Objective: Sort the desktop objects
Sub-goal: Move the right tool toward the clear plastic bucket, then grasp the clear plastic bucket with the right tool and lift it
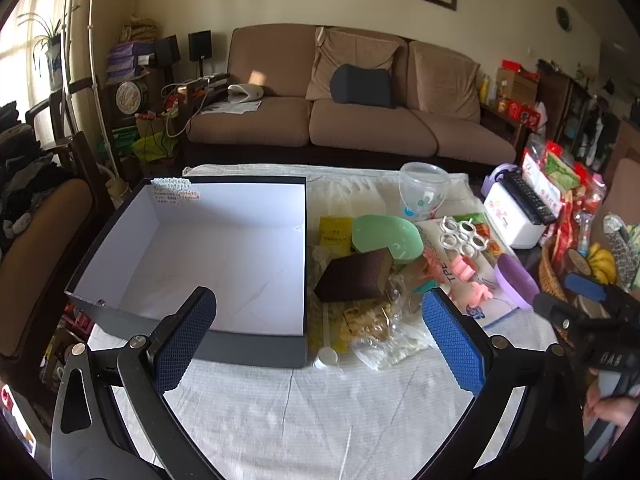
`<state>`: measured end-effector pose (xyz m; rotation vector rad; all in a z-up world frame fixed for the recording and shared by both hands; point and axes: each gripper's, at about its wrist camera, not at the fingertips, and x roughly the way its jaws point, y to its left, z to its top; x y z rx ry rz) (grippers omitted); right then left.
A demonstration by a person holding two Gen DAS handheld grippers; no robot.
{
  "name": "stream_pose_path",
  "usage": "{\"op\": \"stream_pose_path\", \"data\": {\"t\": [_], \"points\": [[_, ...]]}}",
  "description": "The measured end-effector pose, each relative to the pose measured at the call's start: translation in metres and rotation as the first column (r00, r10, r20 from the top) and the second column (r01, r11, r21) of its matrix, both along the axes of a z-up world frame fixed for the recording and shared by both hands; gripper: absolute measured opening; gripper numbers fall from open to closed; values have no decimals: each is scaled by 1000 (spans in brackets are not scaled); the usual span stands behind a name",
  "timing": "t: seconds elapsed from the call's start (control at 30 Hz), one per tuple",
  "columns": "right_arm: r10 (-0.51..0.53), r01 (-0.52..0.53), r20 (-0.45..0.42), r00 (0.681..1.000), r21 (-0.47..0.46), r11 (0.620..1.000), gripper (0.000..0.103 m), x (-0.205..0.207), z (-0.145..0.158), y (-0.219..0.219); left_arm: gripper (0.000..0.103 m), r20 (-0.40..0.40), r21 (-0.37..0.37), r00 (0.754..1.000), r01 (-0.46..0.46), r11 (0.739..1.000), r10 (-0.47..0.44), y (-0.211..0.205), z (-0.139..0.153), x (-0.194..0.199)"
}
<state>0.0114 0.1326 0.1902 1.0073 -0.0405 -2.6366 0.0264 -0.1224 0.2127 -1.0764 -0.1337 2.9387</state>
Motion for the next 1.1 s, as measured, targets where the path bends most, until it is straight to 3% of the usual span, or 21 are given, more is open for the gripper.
{"op": "stream_pose_path", "data": {"t": [0.17, 0.47, 0.8, 1.1], "points": [[-15, 15, -10, 1000, -3, 1000, 103, -36, -4, 3, 103, -19, 29, 1000, 11, 1000, -11, -11, -8, -20], [-27, 28, -23, 999, 57, 998, 103, -141, -31, 2, 103, -68, -25, 996, 59, 998, -61, -18, -16, -46], [-63, 53, 52, 997, 172, 984, 103, -281, -90, -14, 103, -91, 127, 993, 91, 988, -80, -50, -27, -69], [-74, 68, 57, 996, 102, 993, 103, -324, -115, -4, 103, -144, 166, 986, 104, 981, -80, -72, -30, -70]]}}
